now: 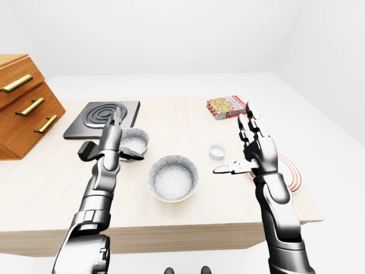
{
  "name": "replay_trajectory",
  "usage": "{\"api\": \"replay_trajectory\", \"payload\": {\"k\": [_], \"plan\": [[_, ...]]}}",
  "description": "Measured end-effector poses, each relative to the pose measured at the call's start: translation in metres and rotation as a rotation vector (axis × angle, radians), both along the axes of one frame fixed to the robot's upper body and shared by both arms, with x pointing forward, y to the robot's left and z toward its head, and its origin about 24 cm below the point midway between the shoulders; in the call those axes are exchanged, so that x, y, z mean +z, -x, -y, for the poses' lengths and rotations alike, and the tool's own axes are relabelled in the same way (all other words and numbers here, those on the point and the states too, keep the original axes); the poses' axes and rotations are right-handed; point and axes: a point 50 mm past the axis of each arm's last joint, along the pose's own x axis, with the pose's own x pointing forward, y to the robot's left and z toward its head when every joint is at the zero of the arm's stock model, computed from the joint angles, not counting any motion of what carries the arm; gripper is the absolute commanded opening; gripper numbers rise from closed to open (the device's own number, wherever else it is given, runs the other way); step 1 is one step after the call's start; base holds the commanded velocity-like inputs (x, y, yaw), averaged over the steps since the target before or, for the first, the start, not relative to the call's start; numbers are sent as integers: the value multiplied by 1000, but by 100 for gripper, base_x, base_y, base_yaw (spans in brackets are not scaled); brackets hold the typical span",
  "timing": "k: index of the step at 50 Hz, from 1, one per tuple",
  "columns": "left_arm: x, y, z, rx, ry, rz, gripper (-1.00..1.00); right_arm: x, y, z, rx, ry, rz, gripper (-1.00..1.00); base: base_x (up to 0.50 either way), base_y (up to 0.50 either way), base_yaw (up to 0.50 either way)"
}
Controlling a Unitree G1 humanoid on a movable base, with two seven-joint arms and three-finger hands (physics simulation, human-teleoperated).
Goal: Pick the akita bowl from table center and place it on the plate.
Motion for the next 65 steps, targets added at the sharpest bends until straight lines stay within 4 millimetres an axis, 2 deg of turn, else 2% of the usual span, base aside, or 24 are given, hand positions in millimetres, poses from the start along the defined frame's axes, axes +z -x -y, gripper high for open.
{"api": "replay_trajectory", "payload": {"k": [10,18,40,59,60,61,62,63,65], "plan": [[-26,-10,-7,46,-139,-132,100,1,-2,-1,-2,3,3,100,0,0,0],[-38,-13,-6,53,-219,-219,100,0,-2,-2,-4,5,-1,100,0,0,0],[-49,-22,16,-12,-354,-385,100,-8,-2,-1,-4,9,-34,100,0,0,0],[-53,-22,17,19,-506,-503,100,-10,-3,-1,-3,8,-46,100,0,0,0],[-54,-22,17,15,-510,-507,58,-10,-3,-1,-3,8,-46,100,0,0,0],[-54,-22,18,12,-515,-511,-7,-10,-3,-1,-3,8,-46,100,0,0,0],[-54,-22,18,9,-518,-515,-42,-10,-3,-1,-3,8,-46,100,0,0,0],[-54,-22,18,6,-521,-519,-100,-10,-3,-1,-4,8,-46,100,0,0,0],[-54,-22,18,0,-527,-526,-100,-10,-3,-1,-4,8,-46,100,0,0,0]]}}
